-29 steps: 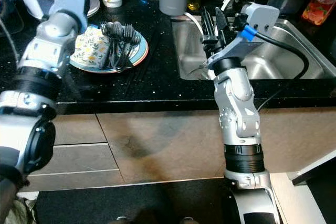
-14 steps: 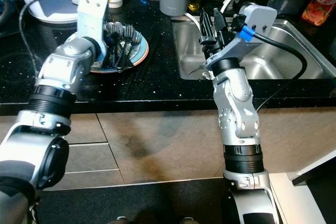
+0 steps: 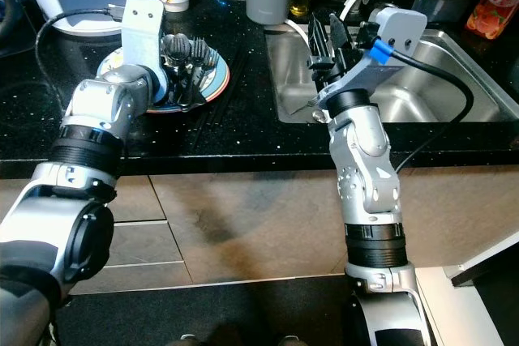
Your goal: Kitchen organization
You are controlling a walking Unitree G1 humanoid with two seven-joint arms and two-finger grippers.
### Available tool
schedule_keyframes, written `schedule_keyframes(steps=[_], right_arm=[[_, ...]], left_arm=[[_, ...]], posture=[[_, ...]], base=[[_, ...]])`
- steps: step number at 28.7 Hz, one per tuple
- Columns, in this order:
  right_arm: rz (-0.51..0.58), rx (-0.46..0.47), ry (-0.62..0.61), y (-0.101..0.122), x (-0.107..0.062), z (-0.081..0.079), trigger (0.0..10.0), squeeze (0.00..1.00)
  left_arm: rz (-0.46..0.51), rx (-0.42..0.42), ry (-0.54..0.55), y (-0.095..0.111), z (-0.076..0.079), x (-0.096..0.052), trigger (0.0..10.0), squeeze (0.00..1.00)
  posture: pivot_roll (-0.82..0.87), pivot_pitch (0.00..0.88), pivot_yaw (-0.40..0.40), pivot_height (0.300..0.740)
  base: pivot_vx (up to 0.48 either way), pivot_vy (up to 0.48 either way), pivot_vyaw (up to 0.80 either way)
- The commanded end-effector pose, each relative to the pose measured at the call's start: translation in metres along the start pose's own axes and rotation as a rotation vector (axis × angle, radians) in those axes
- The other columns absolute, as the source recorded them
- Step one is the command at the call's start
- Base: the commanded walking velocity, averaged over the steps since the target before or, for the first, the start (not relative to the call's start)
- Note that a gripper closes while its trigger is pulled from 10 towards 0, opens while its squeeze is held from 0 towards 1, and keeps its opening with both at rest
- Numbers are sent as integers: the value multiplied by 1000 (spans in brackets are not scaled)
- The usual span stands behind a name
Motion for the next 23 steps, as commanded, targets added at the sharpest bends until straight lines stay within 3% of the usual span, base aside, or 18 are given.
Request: schedule_keyframes(steps=[1, 2, 3, 4, 5, 6, 16, 17, 20, 21, 22, 23], right_arm=[[11, 0, -9, 3, -1, 2, 10000, 0], [11, 1, -10, 3, -1, 2, 10000, 0], [11, 1, -10, 3, -1, 2, 10000, 0], [11, 1, -10, 3, -1, 2, 10000, 0], [11, 1, -10, 3, -1, 2, 10000, 0], [11, 0, -10, 3, -1, 2, 10000, 0], [12, -1, -9, 4, 0, 3, 10000, 0], [12, -1, -9, 4, 0, 3, 10000, 0], [14, -1, -9, 5, 0, 3, 10000, 0], [14, -1, -9, 5, 0, 3, 10000, 0], [14, -1, -9, 5, 0, 3, 10000, 0], [14, -1, -9, 5, 0, 3, 10000, 0]], left_arm=[[-94, -30, -19, -21, 3, 3, 10000, 0], [-102, -38, -25, -23, 3, 3, 8392, 0], [-102, -38, -25, -23, 3, 3, 8392, 0], [-106, -41, -27, -24, 3, 4, 3647, 0], [-108, -43, -27, -25, 3, 4, 3647, 0], [-111, -47, -27, -25, 3, 4, 0, 0], [-83, -102, 12, -19, -6, 6, 0, 0], [-67, -110, 16, -16, -7, 6, 0, 0], [112, -57, 19, 16, -5, 0, 0, 0], [184, -26, 17, 28, -4, -3, 7294, 0], [226, -7, 16, 35, -3, -6, 7294, 0], [270, 7, 10, 43, -1, -9, 10000, 0]], posture=[[166, 107, -45, 740], [166, 107, -45, 740], [166, 107, -45, 740], [166, 107, -45, 740], [166, 107, -45, 740], [166, 107, -45, 740], [164, 107, -50, 740], [163, 107, -52, 740], [160, 107, -54, 740], [160, 107, -54, 740], [160, 107, -54, 740], [159, 108, -56, 740]], base=[[0, 0, 0], [0, 0, 0], [0, 0, 0], [0, 0, 0], [0, 0, 0], [0, 0, 0], [0, 0, 0], [0, 0, 0], [0, 0, 0], [0, 0, 0], [0, 0, 0], [0, 0, 0]])
Point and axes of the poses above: a point about 5 cm out from each wrist's last joint towards the gripper, its own x axis pointing out of the wrist towards the gripper, its own y axis along the axis of the wrist's last joint, z = x × y, the point moved 3 cm from there along x, pointing out of the wrist towards the gripper, and after that the axes turned 12 degrees about -x, right-handed, at the moved point
